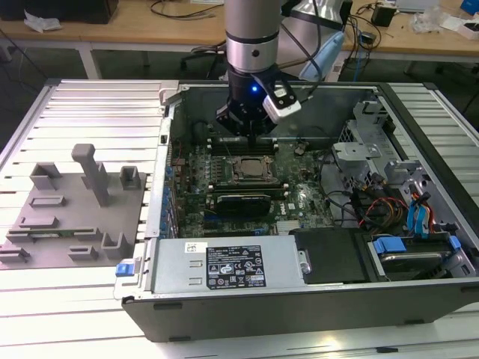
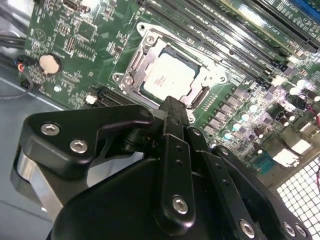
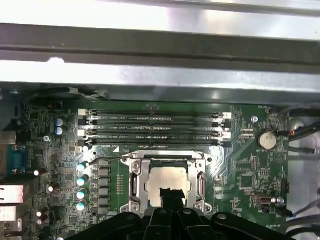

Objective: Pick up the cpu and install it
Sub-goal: 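Close the cpu cover, then install the first cpu locking lever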

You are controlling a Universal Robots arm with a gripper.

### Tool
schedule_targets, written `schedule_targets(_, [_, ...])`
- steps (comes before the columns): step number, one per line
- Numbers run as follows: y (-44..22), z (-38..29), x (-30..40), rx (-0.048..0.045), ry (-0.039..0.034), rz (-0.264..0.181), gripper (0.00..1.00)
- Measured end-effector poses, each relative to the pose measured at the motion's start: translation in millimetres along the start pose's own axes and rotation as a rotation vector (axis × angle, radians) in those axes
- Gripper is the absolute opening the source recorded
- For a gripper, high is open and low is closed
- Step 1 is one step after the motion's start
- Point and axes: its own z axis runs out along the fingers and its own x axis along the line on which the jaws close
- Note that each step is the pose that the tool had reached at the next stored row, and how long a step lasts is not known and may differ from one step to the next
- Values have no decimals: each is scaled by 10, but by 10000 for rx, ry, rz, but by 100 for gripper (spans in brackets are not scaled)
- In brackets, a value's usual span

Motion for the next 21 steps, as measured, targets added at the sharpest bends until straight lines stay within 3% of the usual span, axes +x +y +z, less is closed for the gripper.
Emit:
schedule_targets(3, [-61, 12, -16, 5, 18, 61, 11])
schedule_targets(6, [-90, 36, -102, 6, 80, 59, 11])
schedule_targets(21, [-90, 46, -101, 5, 80, 60, 11])
